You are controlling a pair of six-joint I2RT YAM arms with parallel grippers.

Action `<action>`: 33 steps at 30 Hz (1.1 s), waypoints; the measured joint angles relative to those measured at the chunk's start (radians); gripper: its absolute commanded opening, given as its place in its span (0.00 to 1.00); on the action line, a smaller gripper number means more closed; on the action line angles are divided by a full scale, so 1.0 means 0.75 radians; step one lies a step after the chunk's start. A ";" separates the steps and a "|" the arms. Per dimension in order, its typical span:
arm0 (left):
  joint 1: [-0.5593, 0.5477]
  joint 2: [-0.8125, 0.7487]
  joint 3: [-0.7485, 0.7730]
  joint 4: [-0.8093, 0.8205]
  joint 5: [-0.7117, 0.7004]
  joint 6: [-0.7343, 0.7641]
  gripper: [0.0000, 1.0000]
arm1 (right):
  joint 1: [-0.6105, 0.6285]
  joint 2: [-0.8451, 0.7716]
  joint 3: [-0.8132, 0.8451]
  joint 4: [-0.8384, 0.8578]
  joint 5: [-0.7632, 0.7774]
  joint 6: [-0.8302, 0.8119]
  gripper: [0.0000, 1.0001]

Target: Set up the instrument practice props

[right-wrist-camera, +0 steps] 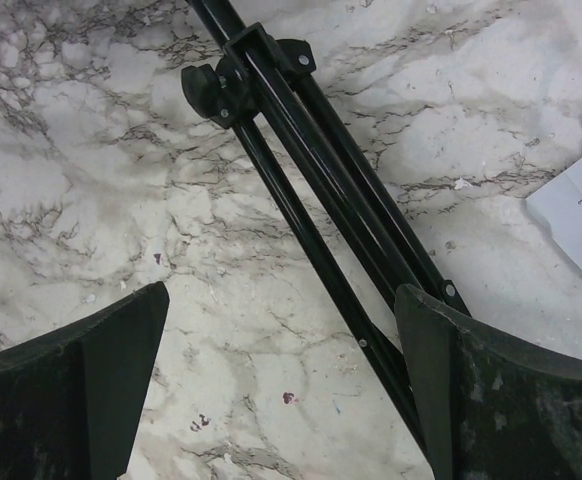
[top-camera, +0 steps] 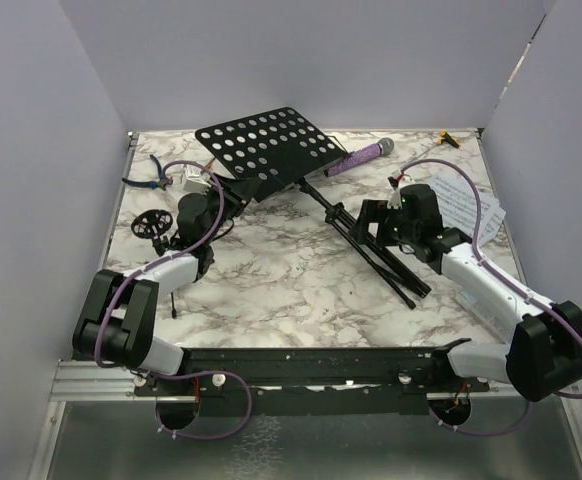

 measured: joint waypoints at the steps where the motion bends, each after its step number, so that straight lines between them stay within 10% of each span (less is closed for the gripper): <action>1: 0.005 0.015 0.000 0.024 0.006 -0.010 0.41 | 0.000 -0.007 0.001 -0.003 0.000 -0.004 1.00; 19: 0.025 0.213 0.049 0.112 0.078 -0.042 0.00 | 0.000 -0.042 0.028 -0.016 0.015 -0.026 1.00; 33: 0.022 0.090 0.151 -0.090 0.119 -0.005 0.00 | 0.000 -0.156 0.003 0.091 0.114 -0.151 1.00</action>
